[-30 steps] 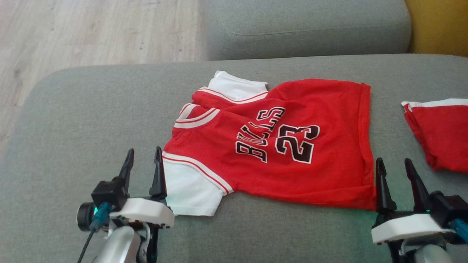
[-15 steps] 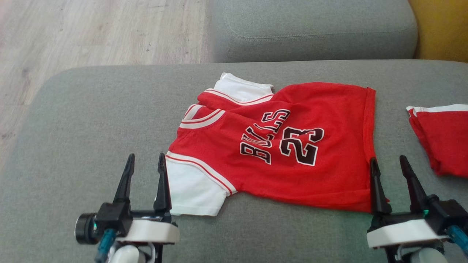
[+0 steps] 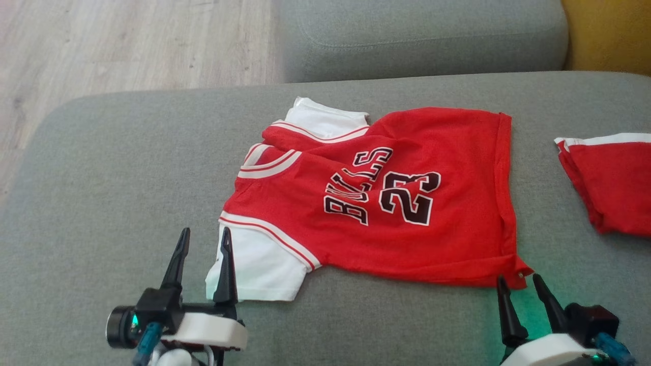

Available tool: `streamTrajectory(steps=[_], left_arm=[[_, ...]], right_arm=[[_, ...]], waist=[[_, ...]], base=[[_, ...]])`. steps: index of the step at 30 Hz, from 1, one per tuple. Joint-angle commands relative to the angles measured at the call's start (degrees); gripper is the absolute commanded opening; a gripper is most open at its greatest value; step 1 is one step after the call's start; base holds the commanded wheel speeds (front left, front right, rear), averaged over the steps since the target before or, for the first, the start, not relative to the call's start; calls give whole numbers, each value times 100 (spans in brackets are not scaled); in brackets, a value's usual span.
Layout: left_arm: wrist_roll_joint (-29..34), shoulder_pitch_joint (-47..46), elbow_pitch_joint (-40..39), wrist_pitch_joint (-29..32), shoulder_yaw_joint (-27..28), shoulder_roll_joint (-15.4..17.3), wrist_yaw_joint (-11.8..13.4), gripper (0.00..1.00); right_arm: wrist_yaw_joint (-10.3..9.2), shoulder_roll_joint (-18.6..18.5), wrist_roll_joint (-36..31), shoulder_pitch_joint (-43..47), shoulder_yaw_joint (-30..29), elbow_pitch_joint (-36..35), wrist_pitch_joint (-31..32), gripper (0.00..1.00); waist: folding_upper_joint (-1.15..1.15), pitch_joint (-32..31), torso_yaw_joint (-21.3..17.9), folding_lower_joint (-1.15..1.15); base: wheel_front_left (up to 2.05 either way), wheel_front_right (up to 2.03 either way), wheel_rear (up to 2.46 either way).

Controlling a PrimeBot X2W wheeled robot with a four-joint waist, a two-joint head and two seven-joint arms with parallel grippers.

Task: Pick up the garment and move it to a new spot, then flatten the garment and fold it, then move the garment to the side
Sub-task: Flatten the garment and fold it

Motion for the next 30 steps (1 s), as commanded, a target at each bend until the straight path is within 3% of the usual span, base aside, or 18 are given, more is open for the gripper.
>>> streamTrajectory(steps=[1,23,24,25,26,27,30], left_arm=[[66,-274,-126,-53,212,-5,-16,100],[76,-495,-60,-53,178,-30,-97,100],[75,-495,-62,-53,178,-30,-96,100],[76,-493,-62,-53,179,-30,-94,100],[76,-492,-62,-53,182,-30,-91,100],[78,-492,-58,-53,184,-30,-89,100],[102,-476,-9,-53,192,-31,-101,100]], right_arm=[[-4,-39,39,-229,134,-94,46,100],[-4,-39,307,-894,47,768,252,100],[-4,-39,307,-907,38,803,247,84],[-4,-39,309,-918,35,837,240,45],[-4,-39,307,-931,38,868,233,15],[-4,-39,306,-942,42,894,222,0],[-4,-39,348,-948,51,883,138,0]], waist=[[0,25,-26,0],[0,317,110,0],[0,319,110,0],[0,320,106,0],[0,320,100,0],[0,314,92,0],[0,266,52,0]], base=[[0,0,0],[0,0,0],[0,0,0],[0,0,0],[0,0,0],[0,0,0],[0,0,0]])
